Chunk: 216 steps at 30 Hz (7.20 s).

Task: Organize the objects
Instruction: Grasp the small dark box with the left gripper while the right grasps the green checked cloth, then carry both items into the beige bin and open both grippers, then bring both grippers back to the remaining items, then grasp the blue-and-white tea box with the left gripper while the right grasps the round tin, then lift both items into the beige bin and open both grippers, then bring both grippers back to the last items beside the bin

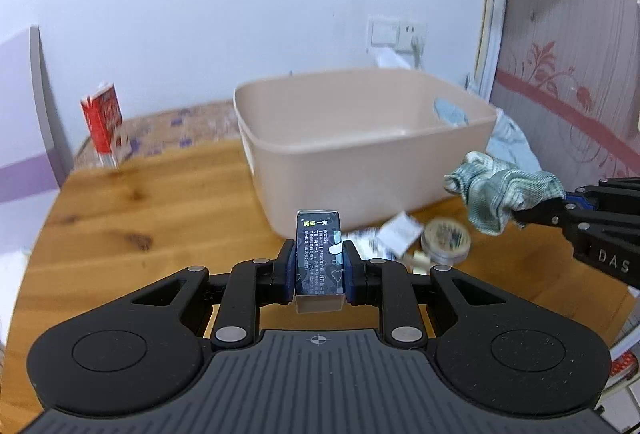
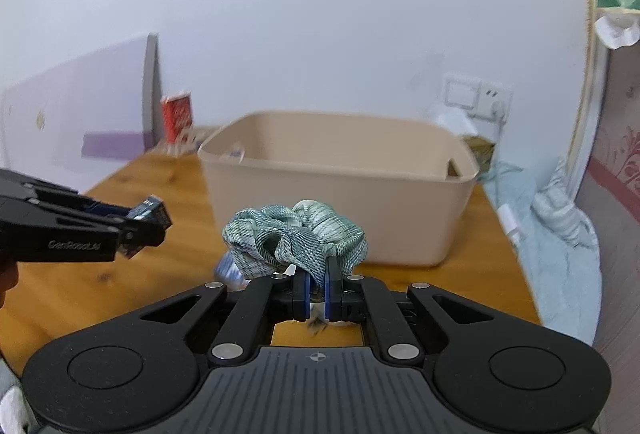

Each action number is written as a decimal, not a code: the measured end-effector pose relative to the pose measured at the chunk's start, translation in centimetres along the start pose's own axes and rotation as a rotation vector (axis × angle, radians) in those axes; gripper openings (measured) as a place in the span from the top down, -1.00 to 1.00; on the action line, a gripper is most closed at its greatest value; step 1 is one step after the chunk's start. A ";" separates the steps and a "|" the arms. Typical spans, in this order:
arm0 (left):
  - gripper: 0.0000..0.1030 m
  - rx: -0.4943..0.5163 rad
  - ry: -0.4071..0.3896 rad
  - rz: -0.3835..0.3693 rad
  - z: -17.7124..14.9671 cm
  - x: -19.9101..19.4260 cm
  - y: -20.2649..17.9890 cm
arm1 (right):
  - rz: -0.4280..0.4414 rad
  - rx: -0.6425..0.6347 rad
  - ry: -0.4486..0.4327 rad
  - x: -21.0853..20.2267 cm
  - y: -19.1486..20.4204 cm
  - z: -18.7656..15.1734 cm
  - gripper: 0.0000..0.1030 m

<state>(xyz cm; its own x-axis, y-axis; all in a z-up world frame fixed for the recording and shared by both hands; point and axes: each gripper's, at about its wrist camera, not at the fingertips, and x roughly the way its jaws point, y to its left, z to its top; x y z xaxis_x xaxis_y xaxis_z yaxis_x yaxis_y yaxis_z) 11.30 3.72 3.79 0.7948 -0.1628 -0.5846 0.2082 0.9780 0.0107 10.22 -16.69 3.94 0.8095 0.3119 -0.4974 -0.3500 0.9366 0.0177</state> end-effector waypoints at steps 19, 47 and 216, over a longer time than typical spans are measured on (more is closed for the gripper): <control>0.55 0.014 -0.032 0.029 10.2 7.6 -0.7 | -0.082 0.027 -0.103 4.0 -5.0 8.4 0.87; -0.45 0.019 0.111 0.051 11.2 14.9 -1.5 | -0.084 0.040 0.052 11.3 -5.7 6.7 -0.24; -0.71 -0.016 0.081 0.065 2.8 5.7 2.0 | -0.038 0.023 0.120 7.8 0.0 0.0 -0.97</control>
<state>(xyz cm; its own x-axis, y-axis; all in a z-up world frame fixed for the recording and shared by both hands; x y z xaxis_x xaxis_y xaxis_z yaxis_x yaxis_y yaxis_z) 17.84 4.40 2.76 0.7572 -0.0888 -0.6472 0.1481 0.9883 0.0377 16.57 -14.28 0.08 0.7593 0.2557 -0.5983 -0.3078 0.9513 0.0160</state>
